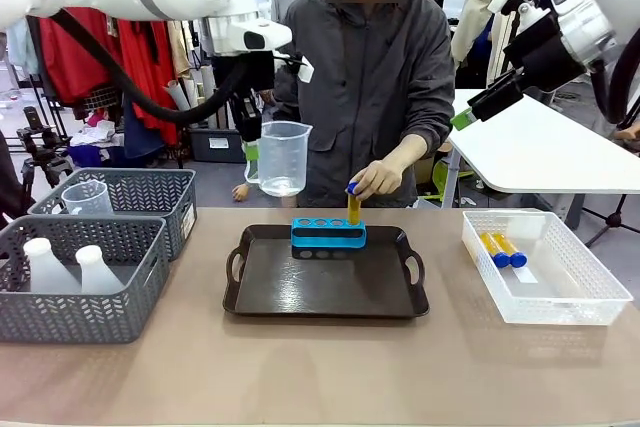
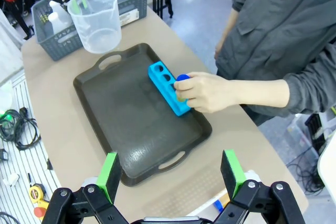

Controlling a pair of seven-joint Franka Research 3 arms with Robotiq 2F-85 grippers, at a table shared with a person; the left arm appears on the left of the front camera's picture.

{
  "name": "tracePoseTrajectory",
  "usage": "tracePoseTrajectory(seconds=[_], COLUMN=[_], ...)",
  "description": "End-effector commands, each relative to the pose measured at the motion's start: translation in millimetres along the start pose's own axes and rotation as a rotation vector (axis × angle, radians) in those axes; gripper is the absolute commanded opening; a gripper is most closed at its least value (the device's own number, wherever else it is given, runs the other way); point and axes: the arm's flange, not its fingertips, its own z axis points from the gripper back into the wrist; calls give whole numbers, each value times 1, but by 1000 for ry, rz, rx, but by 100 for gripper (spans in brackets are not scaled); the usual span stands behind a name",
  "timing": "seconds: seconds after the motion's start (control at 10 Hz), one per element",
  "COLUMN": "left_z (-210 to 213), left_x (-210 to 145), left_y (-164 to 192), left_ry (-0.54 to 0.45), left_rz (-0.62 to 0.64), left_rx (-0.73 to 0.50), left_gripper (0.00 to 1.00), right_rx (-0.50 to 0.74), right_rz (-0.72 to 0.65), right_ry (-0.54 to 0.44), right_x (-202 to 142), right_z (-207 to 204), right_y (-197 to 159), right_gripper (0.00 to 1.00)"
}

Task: Prepare the laboratory tools.
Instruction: Pick up one Large Measuring Cup and place it on the Handle tray.

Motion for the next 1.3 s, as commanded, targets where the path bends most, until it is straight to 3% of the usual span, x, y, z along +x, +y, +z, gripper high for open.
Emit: tracePoseTrajectory(seconds=[0.0, 1.0, 1.2], left_z=[4, 5, -13], left_x=[-12, -4, 28], left_y=[-1, 2, -7], left_ry=[-26, -14, 41], left_rz=[3, 13, -28], left_rx=[-14, -1, 3], left_gripper=[0, 0, 0], right_rx=[17, 17, 17], right_rz=[-12, -12, -12], right_ry=[-28, -28, -28], right_x=[2, 2, 2], right_z=[1, 1, 1], right_y=[-1, -1, -1], right_gripper=[100, 100, 100])
